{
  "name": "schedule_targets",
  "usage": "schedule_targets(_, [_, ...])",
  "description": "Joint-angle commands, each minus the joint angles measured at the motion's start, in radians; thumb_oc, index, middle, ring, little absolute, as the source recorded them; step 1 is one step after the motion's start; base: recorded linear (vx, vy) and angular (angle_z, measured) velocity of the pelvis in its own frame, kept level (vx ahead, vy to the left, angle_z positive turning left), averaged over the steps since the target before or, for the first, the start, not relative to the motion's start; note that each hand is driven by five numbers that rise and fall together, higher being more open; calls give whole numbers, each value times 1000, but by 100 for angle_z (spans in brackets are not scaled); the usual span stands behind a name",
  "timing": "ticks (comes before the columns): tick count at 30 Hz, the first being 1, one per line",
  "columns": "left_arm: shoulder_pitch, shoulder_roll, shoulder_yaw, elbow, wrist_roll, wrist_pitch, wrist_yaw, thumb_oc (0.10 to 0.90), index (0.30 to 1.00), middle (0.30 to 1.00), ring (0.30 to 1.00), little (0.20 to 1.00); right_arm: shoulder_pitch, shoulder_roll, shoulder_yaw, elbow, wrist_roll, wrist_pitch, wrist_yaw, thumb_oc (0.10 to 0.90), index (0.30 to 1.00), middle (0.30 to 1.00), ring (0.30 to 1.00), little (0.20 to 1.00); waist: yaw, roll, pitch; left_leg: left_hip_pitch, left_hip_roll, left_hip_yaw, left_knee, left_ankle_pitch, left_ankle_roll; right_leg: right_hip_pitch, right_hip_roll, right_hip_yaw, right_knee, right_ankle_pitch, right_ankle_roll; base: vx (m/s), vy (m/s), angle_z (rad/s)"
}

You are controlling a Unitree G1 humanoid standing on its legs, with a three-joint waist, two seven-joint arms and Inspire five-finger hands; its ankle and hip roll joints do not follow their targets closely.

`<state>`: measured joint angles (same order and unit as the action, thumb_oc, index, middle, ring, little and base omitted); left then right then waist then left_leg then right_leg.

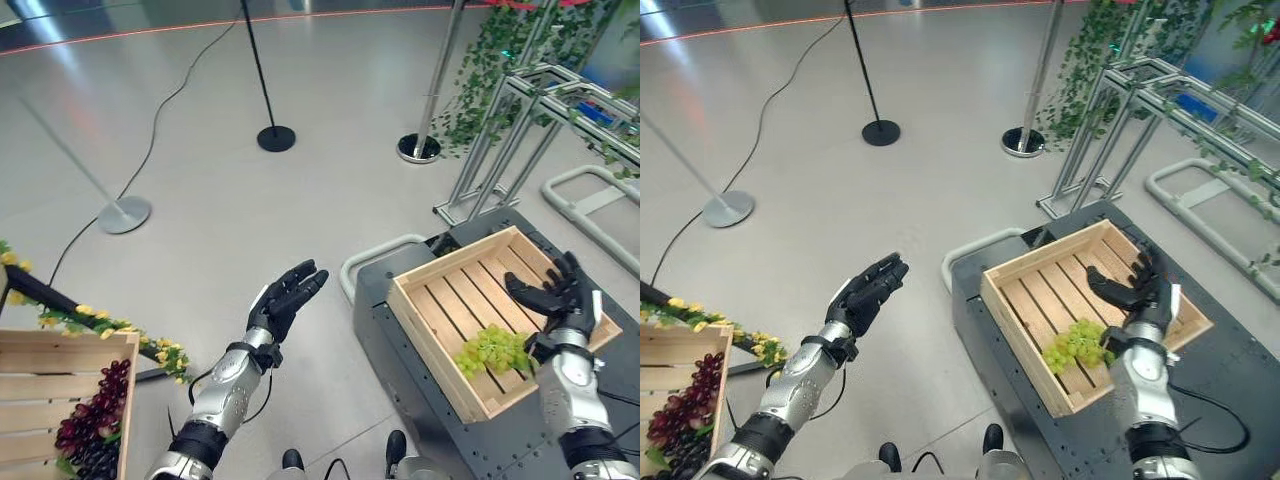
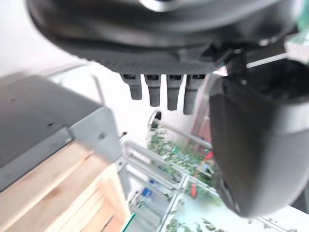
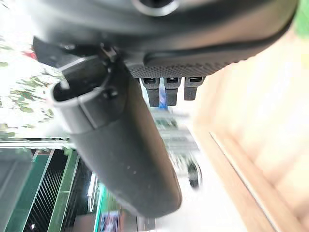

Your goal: Pick up the fruits from the basket on one side to the basket on the other side

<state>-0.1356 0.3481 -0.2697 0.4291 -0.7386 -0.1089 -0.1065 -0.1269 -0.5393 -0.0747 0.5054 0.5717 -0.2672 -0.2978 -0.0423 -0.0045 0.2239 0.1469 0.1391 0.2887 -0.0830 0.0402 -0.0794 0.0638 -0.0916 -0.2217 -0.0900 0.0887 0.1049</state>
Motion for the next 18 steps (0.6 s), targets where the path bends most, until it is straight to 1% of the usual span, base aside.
schedule_targets(1, [-48, 9, 2, -100, 25, -55, -41, 800, 900, 900, 900, 900, -90, -63, -11, -62, -168, -78, -63, 800, 900, 900, 900, 900, 24, -33, -46, -43, -49, -55, 22, -22, 24, 10, -47, 29, 3, 17, 11, 21, -74, -2])
schedule_targets(3, [-35, 14, -14, -93, 30, -53, -57, 800, 900, 900, 900, 900, -110, -118, 4, -39, -334, -9, -128, 800, 900, 900, 900, 900, 21, -36, -47, -45, -46, -49, 27, -23, 22, 3, -46, 27, 13, 16, 11, 40, -64, 6])
schedule_targets(4, [-35, 14, -13, -92, 30, -53, -58, 800, 900, 900, 900, 900, -111, -117, 5, -39, -335, -8, -129, 800, 900, 900, 900, 900, 20, -36, -47, -46, -46, -49, 28, -24, 22, 2, -46, 27, 13, 16, 11, 51, -54, 3])
schedule_targets(5, [-29, 25, -24, -100, 42, -52, -63, 800, 900, 900, 900, 900, -129, -164, 28, -26, -461, 64, -153, 800, 900, 900, 900, 900, 20, -37, -40, -52, -43, -41, 47, -30, 22, -8, -49, 23, 38, 6, 10, 39, -53, 3])
schedule_targets(6, [-28, 34, -31, -106, 56, -55, -64, 800, 900, 900, 900, 900, -143, -192, 43, -16, -520, 110, -149, 800, 900, 900, 900, 900, 20, -37, -32, -59, -40, -38, 61, -33, 23, -17, -51, 22, 58, -3, 9, 38, -55, 3])
schedule_targets(7, [-28, 35, -31, -107, 58, -55, -64, 800, 900, 900, 900, 900, -146, -196, 46, -14, -526, 116, -149, 800, 900, 900, 900, 900, 19, -37, -31, -61, -40, -38, 65, -35, 23, -19, -51, 23, 62, -5, 9, -6, -50, 1])
schedule_targets(8, [-31, 51, -40, -115, 73, -63, -61, 800, 900, 900, 900, 900, -165, -235, 73, 0, -586, 166, -148, 800, 900, 900, 900, 900, 19, -38, -17, -77, -37, -39, 90, -41, 23, -34, -53, 25, 93, -18, 7, -102, -81, 2])
schedule_targets(9, [-58, 78, -56, -129, 97, -69, -49, 800, 900, 900, 900, 900, -207, -305, 122, 37, -672, 227, -135, 800, 900, 900, 900, 900, 22, -41, 20, -114, -31, -45, 141, -52, 21, -64, -60, 22, 137, -33, 4, -197, -105, 4])
schedule_targets(10, [-76, 93, -66, -132, 115, -76, -38, 800, 900, 900, 900, 900, -234, -347, 152, 64, -709, 253, -125, 800, 900, 900, 900, 900, 25, -42, 42, -142, -29, -51, 171, -57, 21, -86, -64, 20, 159, -38, 2, -221, -85, 4])
schedule_targets(11, [-83, 99, -70, -133, 118, -79, -34, 800, 900, 900, 900, 900, -245, -363, 165, 74, -709, 256, -122, 800, 900, 900, 900, 900, 26, -43, 49, -154, -28, -53, 179, -56, 21, -96, -66, 20, 163, -36, 1, -307, -68, 8])
schedule_targets(12, [-122, 128, -93, -137, 103, -92, -10, 800, 900, 900, 900, 900, -311, -433, 230, 121, -699, 278, -105, 800, 900, 900, 900, 900, 30, -40, 97, -199, -22, -56, 225, -61, 17, -131, -74, 14, 191, -38, -3, -267, -57, 10])
schedule_targets(13, [-137, 140, -99, -133, 79, -94, -4, 800, 900, 900, 900, 900, -344, -459, 261, 147, -718, 286, -93, 800, 900, 900, 900, 900, 31, -38, 117, -215, -19, -54, 243, -64, 16, -145, -77, 10, 203, -40, -5, -250, -55, 11])
schedule_targets(14, [-142, 144, -100, -131, 72, -99, -4, 800, 900, 900, 900, 900, -358, -468, 275, 159, -724, 286, -91, 800, 900, 900, 900, 900, 31, -37, 125, -223, -18, -54, 252, -67, 16, -152, -78, 9, 209, -41, -6, -157, -34, 8])
schedule_targets(15, [-156, 153, -110, -126, 44, -115, 6, 800, 900, 900, 900, 900, -412, -496, 322, 197, -758, 295, -79, 800, 900, 900, 900, 900, 34, -31, 152, -253, -18, -58, 282, -70, 17, -178, -81, 9, 228, -44, -11, -112, -19, 1])
schedule_targets(16, [-157, 154, -110, -126, 41, -118, 6, 800, 900, 900, 900, 900, -422, -499, 331, 203, -759, 292, -81, 800, 900, 900, 900, 900, 33, -30, 155, -259, -18, -59, 289, -72, 17, -183, -82, 9, 232, -45, -12, -169, -18, -1])
schedule_targets(18, [-162, 161, -116, -134, 17, -157, 22, 800, 900, 900, 900, 900, -509, -539, 418, 254, -850, 318, -51, 800, 900, 900, 900, 900, 37, -17, 197, -319, -20, -67, 357, -89, 18, -236, -85, 8, 281, -60, -24, -137, -6, -6])
